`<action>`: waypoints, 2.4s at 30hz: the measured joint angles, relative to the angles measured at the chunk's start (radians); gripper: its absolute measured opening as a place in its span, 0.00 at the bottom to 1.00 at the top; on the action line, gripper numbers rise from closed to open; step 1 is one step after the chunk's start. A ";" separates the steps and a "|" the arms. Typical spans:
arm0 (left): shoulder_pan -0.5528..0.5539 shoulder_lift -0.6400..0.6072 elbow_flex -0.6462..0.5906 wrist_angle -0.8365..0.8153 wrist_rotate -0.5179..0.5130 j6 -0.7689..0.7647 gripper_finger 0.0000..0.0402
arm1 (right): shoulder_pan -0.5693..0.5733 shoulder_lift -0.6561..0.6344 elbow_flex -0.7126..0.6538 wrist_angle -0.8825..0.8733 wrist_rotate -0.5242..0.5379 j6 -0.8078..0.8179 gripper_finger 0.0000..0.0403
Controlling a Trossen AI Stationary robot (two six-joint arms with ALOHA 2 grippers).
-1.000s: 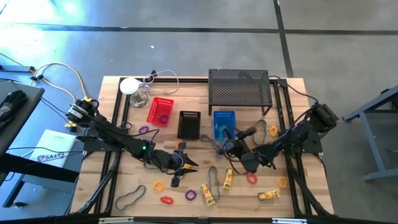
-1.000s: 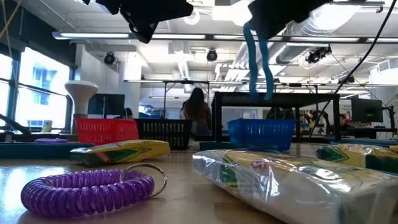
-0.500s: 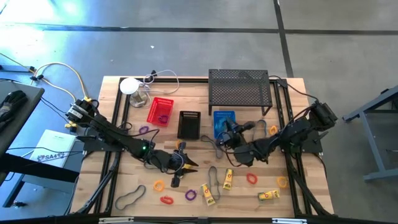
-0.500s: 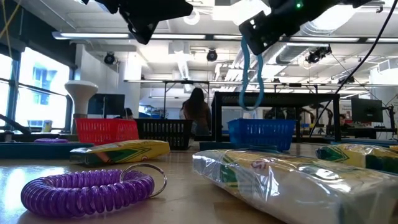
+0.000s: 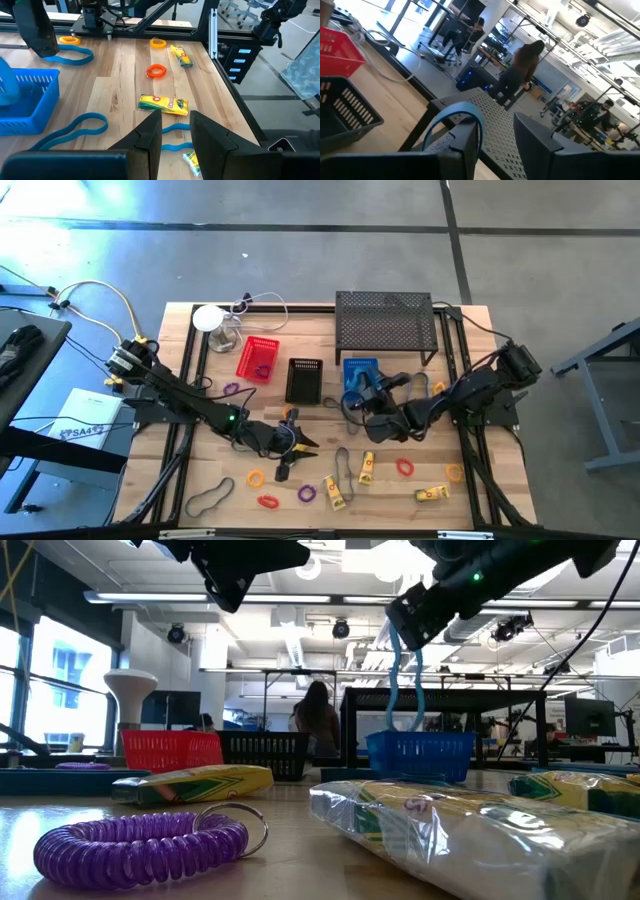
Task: Pick & Place Office Desk Supplies
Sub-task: Put the blue rubber band into the blue bin, then put the right orange wrist coil keychain into the orange bin
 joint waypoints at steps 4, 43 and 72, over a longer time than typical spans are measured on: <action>0.000 0.000 0.000 0.000 0.000 0.000 0.24 | -0.026 0.000 0.000 -0.067 -0.001 0.062 0.28; 0.000 0.000 0.000 0.000 0.003 0.001 0.24 | -0.273 0.000 0.000 -0.516 -0.919 0.722 0.27; 0.000 0.000 0.000 0.001 0.000 0.001 0.24 | -0.337 -0.153 0.001 -0.575 -1.017 0.819 0.27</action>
